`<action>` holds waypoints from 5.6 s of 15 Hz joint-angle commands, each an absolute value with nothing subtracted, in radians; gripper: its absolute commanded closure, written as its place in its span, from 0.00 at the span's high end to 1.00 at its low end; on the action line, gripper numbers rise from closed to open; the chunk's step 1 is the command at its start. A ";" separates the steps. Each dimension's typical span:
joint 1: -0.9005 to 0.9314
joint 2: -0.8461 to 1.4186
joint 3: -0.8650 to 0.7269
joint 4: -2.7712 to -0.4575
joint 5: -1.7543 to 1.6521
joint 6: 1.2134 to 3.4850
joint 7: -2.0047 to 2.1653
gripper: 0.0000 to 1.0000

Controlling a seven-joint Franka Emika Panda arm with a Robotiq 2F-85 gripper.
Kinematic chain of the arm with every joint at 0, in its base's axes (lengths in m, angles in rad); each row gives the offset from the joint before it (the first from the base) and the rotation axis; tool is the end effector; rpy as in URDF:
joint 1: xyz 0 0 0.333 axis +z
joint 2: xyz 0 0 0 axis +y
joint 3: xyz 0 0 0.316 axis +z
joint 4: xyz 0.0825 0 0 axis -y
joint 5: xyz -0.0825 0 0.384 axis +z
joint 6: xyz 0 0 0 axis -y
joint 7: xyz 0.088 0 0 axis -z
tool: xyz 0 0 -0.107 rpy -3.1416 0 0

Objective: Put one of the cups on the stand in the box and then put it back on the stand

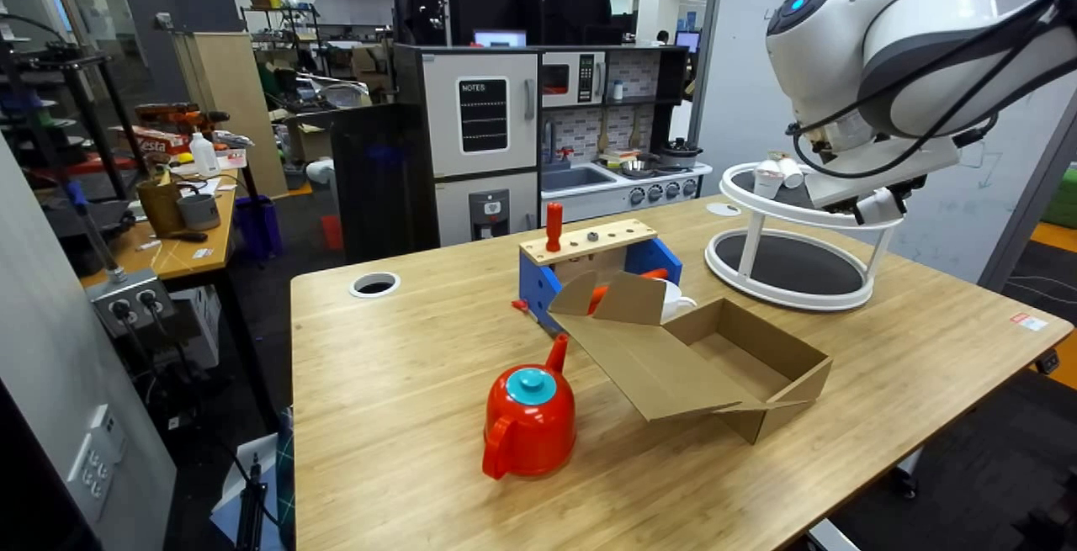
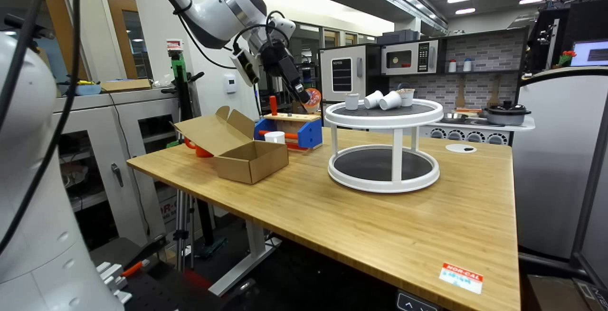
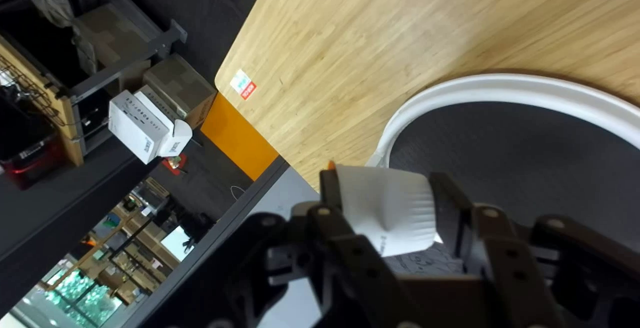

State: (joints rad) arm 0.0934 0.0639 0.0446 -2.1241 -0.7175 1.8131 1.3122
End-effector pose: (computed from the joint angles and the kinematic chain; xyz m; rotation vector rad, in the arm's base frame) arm 0.5205 0.0172 0.3728 2.1914 -1.0031 0.2079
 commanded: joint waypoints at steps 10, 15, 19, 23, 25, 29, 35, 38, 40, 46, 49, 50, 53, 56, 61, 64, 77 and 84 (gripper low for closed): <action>0.036 0.059 -0.004 -1.993 -0.666 1.710 1.258 0.22; 0.011 0.068 -0.020 -1.971 -0.589 1.796 1.134 0.22; -0.011 0.085 -0.046 -1.955 -0.530 1.813 1.070 0.22; -0.029 0.096 -0.071 -1.943 -0.506 1.823 1.055 0.22; -0.032 0.105 -0.078 -1.934 -0.499 1.828 1.059 0.22; -0.023 0.096 -0.078 -1.947 -0.529 1.817 1.084 0.47; -0.023 0.096 -0.078 -1.947 -0.529 1.817 1.084 0.47; -0.004 0.143 -0.071 -1.924 -0.596 1.783 1.138 0.22; 0.016 0.196 -0.065 -1.893 -0.670 1.774 1.212 0.22; 0.087 0.304 -0.052 -1.808 -0.841 1.745 1.298 0.22; 0.093 0.321 -0.050 -1.798 -0.876 1.731 1.289 0.22; 0.093 0.324 -0.050 -1.799 -0.883 1.725 1.287 0.22; 0.090 0.329 -0.048 -1.805 -0.896 1.689 1.244 0.22; 0.079 0.319 -0.038 -1.822 -0.882 1.693 1.120 0.22; 0.080 0.312 -0.037 -1.833 -0.884 1.708 0.981 0.22; 0.081 0.313 -0.036 -1.837 -0.885 1.710 0.935 0.22; 0.072 0.323 -0.033 -1.828 -0.817 1.713 0.875 0.59; 0.069 0.326 -0.037 -1.823 -0.764 1.713 0.881 1.00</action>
